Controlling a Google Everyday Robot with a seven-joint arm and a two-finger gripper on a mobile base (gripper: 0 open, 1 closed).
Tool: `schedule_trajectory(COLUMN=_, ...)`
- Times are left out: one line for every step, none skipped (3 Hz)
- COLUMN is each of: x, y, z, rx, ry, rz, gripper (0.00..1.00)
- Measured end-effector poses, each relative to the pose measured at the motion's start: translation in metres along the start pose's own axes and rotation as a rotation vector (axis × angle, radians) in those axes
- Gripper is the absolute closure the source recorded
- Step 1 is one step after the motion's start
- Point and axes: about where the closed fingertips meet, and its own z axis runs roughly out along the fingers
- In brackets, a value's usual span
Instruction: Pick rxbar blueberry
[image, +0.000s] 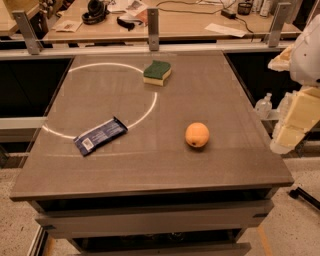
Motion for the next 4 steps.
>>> schedule_trajectory(x=-0.018, y=0.01, z=0.011, rx=-0.064, ry=-0.071, rz=-0.039, gripper=0.0)
schedule_trajectory(x=-0.056, y=0.035, z=0.031, rx=-0.166, ry=-0.146, rz=-0.127, gripper=0.0)
schedule_trajectory(x=-0.091, y=0.055, z=0.05, rx=-0.248, ry=-0.197, rz=-0.194, gripper=0.0)
schedule_trajectory(x=-0.122, y=0.065, z=0.059, rx=-0.286, ry=-0.252, rz=-0.269, gripper=0.0)
